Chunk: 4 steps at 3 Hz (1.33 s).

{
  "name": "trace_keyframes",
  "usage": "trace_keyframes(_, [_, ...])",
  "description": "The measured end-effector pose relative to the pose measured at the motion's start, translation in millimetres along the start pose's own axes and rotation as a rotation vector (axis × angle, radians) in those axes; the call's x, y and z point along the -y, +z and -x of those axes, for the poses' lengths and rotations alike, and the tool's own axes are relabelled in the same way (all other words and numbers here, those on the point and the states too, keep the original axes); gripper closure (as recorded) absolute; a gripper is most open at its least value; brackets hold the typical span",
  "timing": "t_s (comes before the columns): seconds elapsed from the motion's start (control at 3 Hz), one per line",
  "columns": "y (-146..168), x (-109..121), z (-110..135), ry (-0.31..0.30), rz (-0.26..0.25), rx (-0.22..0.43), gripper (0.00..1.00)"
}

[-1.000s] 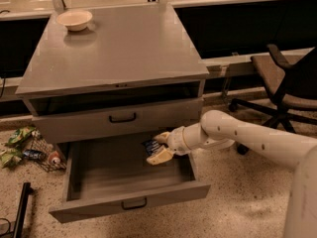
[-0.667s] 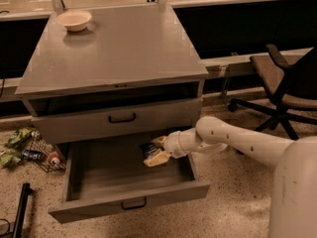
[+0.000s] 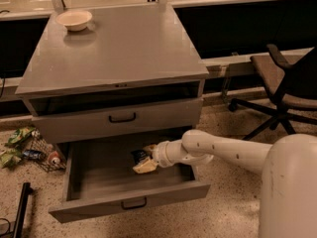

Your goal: Place rxbar blueberry into middle drawer

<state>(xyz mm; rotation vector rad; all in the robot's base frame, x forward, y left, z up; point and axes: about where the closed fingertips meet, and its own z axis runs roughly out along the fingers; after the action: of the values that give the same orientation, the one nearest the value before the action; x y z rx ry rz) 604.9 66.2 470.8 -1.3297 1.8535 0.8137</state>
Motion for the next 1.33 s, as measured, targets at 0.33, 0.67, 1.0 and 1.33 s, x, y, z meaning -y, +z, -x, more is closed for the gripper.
trace_keyframes(0.33, [15, -13, -13, 0.030, -0.036, -0.039, 0.82])
trace_keyframes(0.67, [31, -21, -33, 0.071, -0.063, -0.094, 0.51])
trace_keyframes(1.0, [38, -23, -43, 0.095, -0.083, -0.118, 0.28])
trace_keyframes(1.33, [38, -19, -42, 0.104, -0.106, -0.122, 0.05])
